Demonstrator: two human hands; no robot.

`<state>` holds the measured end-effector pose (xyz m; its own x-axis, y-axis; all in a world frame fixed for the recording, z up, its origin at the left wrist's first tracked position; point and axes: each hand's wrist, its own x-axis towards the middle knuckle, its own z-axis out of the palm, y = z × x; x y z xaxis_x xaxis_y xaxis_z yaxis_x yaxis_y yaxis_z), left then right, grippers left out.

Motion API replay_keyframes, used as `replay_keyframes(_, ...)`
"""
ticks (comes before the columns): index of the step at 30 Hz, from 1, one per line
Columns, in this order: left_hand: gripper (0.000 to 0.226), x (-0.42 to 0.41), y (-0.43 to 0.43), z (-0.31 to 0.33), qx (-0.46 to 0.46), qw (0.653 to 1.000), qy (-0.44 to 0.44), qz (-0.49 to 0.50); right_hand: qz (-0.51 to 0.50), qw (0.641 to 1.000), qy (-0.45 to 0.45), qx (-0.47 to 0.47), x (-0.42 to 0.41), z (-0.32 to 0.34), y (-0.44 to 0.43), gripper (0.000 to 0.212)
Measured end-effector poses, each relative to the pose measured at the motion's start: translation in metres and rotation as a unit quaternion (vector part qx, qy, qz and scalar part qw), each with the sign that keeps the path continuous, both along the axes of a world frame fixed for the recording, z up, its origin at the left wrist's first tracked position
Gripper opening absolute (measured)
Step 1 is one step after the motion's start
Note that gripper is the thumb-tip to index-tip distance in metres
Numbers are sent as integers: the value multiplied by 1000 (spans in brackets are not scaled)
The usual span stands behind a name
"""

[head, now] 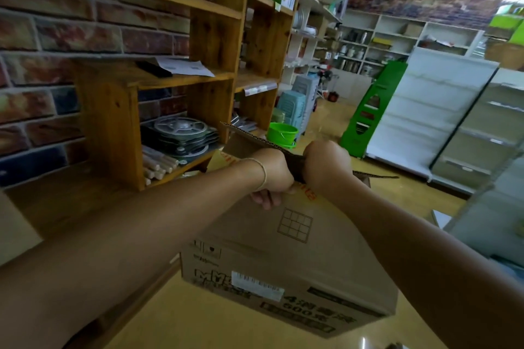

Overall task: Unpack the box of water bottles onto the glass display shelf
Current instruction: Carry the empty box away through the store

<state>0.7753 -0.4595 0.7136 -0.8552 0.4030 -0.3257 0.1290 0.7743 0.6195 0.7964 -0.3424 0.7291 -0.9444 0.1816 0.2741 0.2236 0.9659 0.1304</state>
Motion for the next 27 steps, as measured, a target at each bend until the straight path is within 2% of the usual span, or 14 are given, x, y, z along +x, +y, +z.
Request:
replay_keyframes(7, 23, -63, 31, -6, 22, 999, -17, -17, -7, 1000, -5, -3, -62, -11, 33, 14)
replay_keyframes(11, 29, -112, 61, -8, -3, 999, -40, -25, -4, 1000, -18, 2, -113, -18, 63, 14)
replay_keyframes(16, 23, -180, 113, -3, -24, 999, -24, -28, -2, 1000, -13, -4, -175, -19, 111, 3)
replay_keyframes(20, 20, -227, 155, 6, -42, 998, -31, -40, -8, 1000, -18, -15, -223, -15, 154, 8)
replay_keyframes(22, 26, -249, 172, 12, -41, 998, -36, -43, -6, 1000, -17, -6, -246, -11, 174, 7)
replay_keyframes(25, 19, -278, 194, 15, -28, 998, -45, -31, -6, 1000, -13, 14, -276, -6, 197, 3)
replay_keyframes(27, 26, -293, 206, 12, -21, 999, -33, -20, -5, 1000, -15, 23, -293, -6, 209, 3)
